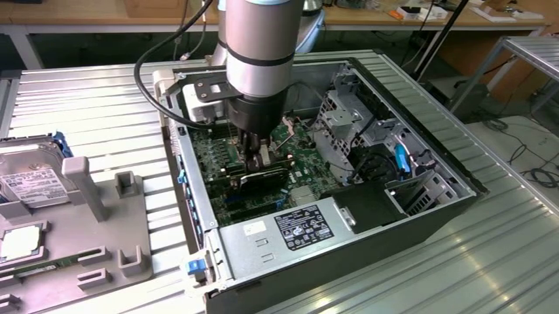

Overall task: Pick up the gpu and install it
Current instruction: 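Press down on the gpu until it lock into place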

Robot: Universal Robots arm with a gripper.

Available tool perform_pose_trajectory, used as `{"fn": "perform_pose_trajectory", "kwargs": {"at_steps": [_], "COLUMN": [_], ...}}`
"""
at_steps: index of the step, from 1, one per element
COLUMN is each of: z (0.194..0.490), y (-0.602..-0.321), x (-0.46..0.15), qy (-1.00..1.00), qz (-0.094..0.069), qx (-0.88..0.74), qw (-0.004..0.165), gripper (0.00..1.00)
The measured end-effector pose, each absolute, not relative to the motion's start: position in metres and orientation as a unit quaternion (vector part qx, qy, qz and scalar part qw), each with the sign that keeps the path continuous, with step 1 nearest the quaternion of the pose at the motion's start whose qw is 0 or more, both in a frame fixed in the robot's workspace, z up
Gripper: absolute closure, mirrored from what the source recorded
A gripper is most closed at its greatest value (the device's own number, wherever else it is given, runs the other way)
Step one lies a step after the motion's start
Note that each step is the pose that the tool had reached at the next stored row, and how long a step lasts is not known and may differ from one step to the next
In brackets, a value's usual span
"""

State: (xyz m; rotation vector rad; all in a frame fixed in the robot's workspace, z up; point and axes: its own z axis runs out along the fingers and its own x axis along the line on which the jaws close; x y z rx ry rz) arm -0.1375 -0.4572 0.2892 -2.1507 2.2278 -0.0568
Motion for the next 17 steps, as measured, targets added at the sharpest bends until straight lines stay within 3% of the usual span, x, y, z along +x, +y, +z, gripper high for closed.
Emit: {"fn": "perform_pose_trajectory", "kwargs": {"at_steps": [5, 17], "z": [0.289, 0.278], "y": [-0.457, -0.457], "x": [-0.136, -0.133], "qy": [0.72, 0.72], "qz": [-0.003, -0.001], "qx": [-0.694, -0.694], "qw": [0.006, 0.009], "gripper": [0.89, 0.89]}}
